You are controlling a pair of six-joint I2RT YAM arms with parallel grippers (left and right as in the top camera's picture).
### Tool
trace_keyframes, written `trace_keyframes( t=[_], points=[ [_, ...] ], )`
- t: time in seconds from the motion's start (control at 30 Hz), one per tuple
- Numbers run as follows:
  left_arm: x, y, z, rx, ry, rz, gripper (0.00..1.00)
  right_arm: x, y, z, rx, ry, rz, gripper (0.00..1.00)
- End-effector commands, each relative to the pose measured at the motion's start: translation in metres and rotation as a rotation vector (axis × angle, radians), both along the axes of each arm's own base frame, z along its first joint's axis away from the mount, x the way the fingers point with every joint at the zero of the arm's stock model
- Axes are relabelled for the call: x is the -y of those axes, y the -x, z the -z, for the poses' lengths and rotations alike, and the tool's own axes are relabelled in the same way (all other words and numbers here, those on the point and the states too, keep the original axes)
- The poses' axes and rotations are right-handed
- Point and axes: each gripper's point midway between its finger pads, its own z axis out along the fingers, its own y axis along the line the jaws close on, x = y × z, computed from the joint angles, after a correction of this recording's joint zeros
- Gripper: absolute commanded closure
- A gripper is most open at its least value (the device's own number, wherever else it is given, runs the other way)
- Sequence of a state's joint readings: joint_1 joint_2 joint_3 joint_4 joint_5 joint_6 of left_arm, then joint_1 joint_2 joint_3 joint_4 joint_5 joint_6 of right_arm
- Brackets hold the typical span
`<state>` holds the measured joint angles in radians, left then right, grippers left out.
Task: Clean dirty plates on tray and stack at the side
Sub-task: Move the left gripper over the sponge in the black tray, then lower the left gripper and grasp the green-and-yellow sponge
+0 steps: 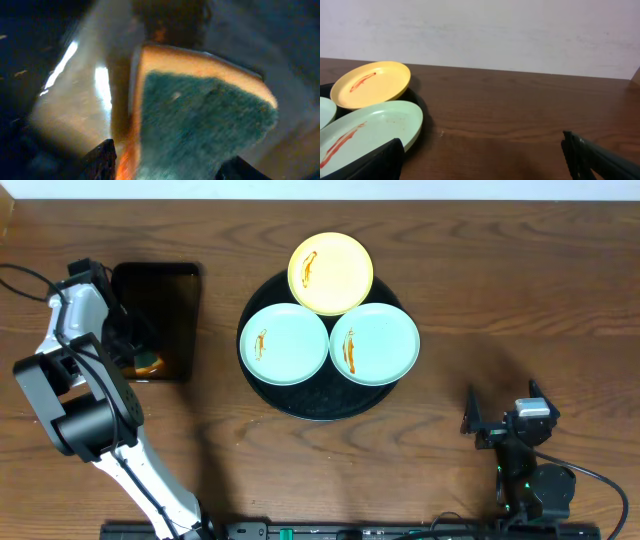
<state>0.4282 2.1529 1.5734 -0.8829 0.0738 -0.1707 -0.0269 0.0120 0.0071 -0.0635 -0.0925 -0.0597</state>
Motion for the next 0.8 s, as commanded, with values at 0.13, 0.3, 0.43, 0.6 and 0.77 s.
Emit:
trace_keyframes(
  t=[0.13, 0.3, 0.43, 0.6, 0.77],
  points=[
    [0.008, 0.006, 0.022, -0.005, 0.025, 0.041, 0.5, -0.002, 0.0, 0.001, 0.0, 0.009, -0.006, 0.01],
    [-0.004, 0.015, 0.025, -0.046, -0.049, 0.024, 0.64, -0.002, 0.0, 0.001, 0.0, 0.009, -0.006, 0.01],
    [-0.004, 0.013, 0.025, -0.042, -0.051, 0.026, 0.81, -0.002, 0.0, 0.001, 0.0, 0.009, -0.006, 0.01],
    [0.0, 0.003, 0.014, -0.014, -0.064, 0.044, 0.92, -0.002, 0.0, 0.001, 0.0, 0.009, -0.006, 0.01],
    [0.012, -0.021, -0.014, 0.065, -0.098, 0.091, 0.92, -0.002, 0.0, 0.001, 0.0, 0.009, -0.006, 0.01]
  ],
)
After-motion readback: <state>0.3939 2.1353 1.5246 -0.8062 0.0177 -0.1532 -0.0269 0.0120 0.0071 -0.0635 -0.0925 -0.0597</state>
